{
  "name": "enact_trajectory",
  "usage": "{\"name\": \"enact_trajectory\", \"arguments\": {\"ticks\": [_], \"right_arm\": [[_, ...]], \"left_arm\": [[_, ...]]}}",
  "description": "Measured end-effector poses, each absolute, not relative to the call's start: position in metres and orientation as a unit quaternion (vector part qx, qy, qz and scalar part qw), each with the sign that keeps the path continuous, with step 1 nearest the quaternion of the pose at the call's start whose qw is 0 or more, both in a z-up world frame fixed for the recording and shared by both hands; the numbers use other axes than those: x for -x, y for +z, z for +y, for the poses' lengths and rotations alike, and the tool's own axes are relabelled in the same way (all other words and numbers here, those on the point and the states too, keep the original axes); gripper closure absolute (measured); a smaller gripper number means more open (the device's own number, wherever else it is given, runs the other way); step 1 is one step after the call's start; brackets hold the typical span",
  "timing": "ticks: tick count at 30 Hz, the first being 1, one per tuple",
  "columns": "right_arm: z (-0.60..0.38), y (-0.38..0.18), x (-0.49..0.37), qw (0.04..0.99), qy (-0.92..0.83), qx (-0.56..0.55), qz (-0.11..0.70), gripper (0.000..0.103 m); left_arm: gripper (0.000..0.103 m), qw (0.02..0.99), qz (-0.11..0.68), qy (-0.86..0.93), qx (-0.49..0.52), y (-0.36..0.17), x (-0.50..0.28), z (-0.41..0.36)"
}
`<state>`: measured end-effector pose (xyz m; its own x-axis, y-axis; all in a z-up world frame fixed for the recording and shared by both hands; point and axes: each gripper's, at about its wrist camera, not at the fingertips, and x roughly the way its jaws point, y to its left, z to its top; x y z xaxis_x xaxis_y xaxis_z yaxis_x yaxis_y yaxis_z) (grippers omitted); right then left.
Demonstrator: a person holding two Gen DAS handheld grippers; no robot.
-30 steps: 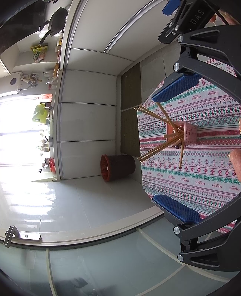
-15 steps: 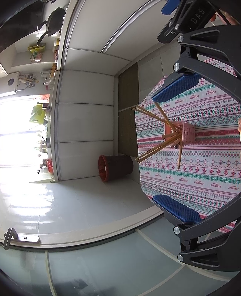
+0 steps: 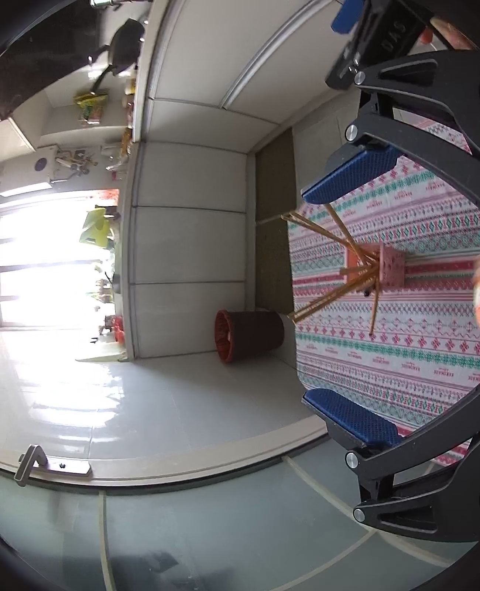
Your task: Organize utensils
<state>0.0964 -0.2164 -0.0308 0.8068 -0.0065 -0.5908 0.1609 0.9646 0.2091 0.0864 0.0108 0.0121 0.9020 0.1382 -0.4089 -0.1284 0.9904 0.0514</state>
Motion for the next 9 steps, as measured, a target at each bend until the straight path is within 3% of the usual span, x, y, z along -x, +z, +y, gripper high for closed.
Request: {"name": "enact_trajectory", "arguments": {"ticks": [9], "right_arm": [[-0.2199, -0.0292, -0.0936, 0.943, -0.043, -0.133, 0.302, 0.007]], "left_arm": [[0.007, 0.972, 0.229, 0.056, -0.003, 0.0111, -0.0898, 0.0106]]}}
